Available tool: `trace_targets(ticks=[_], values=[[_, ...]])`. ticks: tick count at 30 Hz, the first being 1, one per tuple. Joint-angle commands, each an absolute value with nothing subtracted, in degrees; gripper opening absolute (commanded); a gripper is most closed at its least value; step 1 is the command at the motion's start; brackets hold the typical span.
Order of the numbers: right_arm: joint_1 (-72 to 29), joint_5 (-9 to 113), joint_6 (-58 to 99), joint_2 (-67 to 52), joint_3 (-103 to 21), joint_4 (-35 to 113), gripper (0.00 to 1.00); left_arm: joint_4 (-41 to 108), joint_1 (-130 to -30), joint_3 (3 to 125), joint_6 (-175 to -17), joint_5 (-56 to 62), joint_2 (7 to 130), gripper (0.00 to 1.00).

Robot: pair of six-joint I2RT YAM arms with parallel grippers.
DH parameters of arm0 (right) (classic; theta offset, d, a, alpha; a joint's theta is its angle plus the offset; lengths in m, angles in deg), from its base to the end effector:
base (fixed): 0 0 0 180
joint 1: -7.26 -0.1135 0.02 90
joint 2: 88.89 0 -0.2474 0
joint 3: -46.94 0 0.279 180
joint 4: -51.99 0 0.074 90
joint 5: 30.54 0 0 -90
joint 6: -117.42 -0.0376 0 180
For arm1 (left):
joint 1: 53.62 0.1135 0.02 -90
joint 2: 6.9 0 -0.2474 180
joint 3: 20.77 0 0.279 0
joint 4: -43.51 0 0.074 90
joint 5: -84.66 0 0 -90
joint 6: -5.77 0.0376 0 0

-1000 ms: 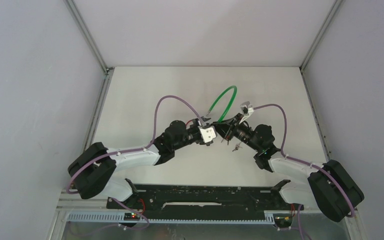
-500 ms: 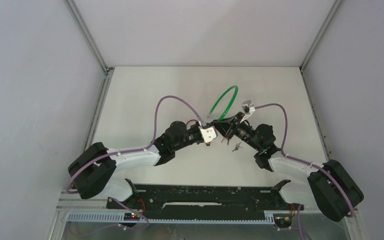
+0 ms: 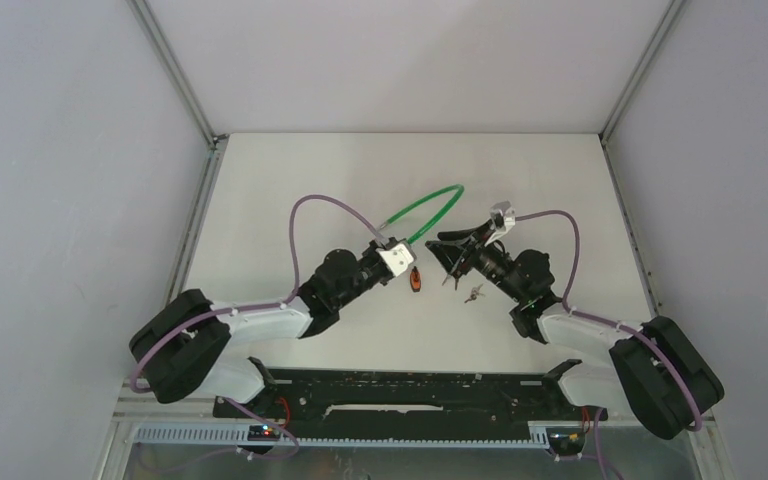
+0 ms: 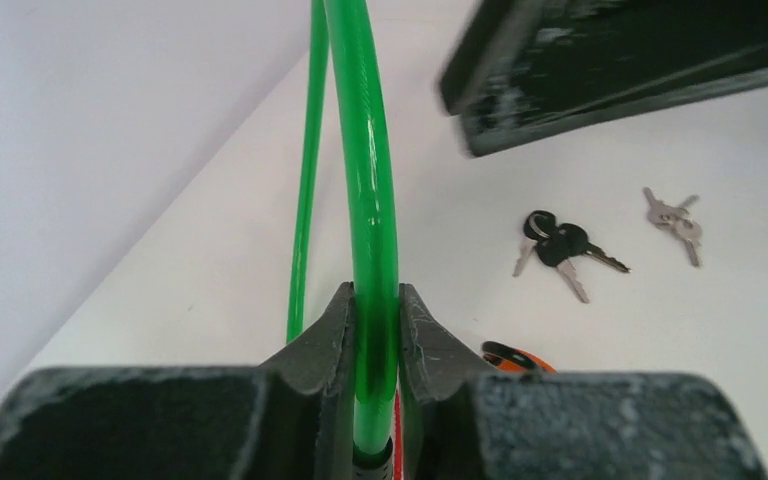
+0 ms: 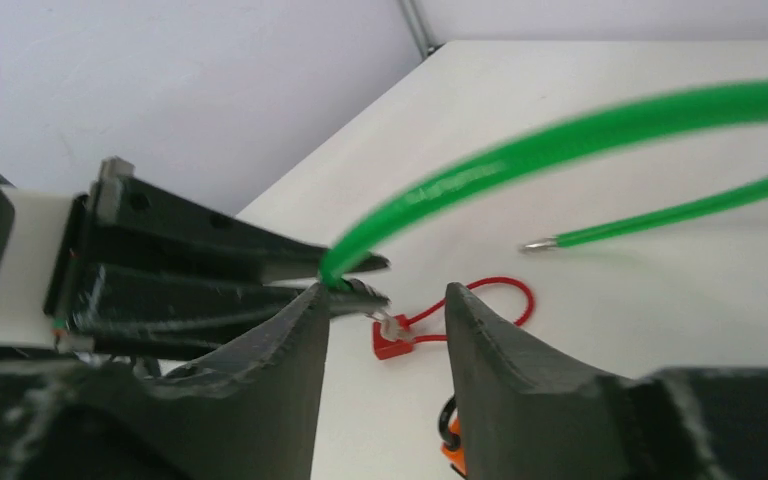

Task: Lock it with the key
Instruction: Lock the lock.

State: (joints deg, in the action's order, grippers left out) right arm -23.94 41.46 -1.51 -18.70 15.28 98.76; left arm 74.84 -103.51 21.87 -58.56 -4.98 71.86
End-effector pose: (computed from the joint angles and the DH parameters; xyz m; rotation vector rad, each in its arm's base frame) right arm 0.2190 0.1462 0.1882 -0.3044 1.4959 1.0749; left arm 0.1985 -0.2360 0.1824 1.0236 1.3127 -0.3263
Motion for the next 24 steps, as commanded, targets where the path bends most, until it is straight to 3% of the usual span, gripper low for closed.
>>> trace_targets(ticks=[1, 8, 17, 24], values=[[-23.35, 45.42, 0.76, -19.36, 17.41, 104.67, 0.51, 87.08, -100.09, 19.93, -65.83, -5.97, 68.75, 0.00], [-21.31, 53.83, -0.05, -18.05, 18.35, 101.41, 0.54, 93.29, -98.94, 16.04, -65.23, 1.50, 65.82, 0.00], [-14.53, 42.95, -13.21, -4.12, 18.22, 116.72, 0.62, 94.16, -99.55, 15.73, -68.54, 13.31, 57.51, 0.00], [-14.17, 41.93, -14.32, 2.06, 18.62, 126.38, 0.65, 101.42, -99.66, 15.34, -72.43, 17.41, 56.32, 0.00]])
